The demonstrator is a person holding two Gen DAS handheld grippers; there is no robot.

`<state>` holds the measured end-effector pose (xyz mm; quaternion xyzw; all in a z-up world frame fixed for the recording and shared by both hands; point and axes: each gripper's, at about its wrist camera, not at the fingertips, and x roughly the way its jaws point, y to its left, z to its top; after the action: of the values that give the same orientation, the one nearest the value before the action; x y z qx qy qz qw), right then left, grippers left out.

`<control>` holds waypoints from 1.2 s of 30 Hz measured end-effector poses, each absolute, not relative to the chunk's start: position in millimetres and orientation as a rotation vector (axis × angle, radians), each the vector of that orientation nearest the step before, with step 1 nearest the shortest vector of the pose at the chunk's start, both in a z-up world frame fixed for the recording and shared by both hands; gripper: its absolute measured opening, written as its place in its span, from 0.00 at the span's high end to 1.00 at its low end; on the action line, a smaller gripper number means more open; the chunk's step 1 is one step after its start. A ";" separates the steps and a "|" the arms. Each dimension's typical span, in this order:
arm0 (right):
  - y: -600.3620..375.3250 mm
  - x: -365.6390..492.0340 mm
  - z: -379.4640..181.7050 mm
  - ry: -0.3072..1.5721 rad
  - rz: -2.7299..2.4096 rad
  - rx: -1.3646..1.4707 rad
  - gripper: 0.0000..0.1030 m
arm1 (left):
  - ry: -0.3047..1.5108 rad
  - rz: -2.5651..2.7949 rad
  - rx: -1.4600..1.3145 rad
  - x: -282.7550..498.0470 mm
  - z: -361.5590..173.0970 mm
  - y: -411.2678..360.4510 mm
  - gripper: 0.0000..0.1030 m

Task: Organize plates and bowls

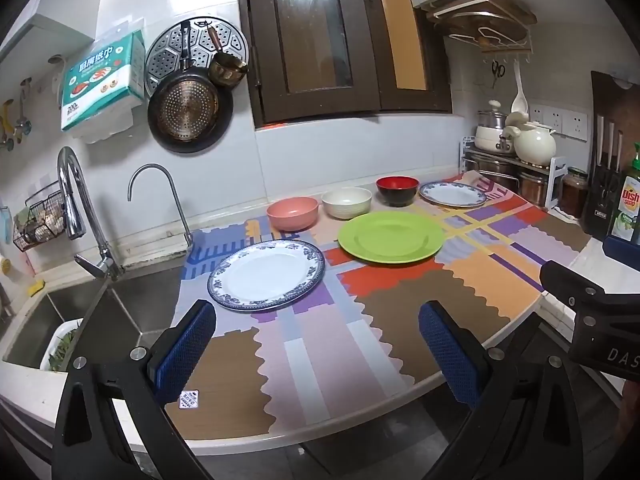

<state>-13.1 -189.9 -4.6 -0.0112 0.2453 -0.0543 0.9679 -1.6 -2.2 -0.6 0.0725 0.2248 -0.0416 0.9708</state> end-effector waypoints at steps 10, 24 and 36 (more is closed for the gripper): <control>-192.7 -16.7 -2.5 0.498 -0.108 -0.022 0.01 | 0.431 -0.052 0.141 -4.8 2.8 1.0 0.00; -193.8 -15.5 1.7 0.490 -0.108 -0.034 0.01 | 0.416 -0.046 0.134 -5.2 6.4 2.1 0.00; -193.2 -16.3 3.0 0.482 -0.110 -0.037 0.01 | 0.405 -0.040 0.139 -5.4 11.2 1.3 0.00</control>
<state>-16.3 -193.2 3.0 -0.0182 0.2385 -0.0545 0.9694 -5.4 1.3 11.2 0.0690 0.2011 -0.0198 0.9769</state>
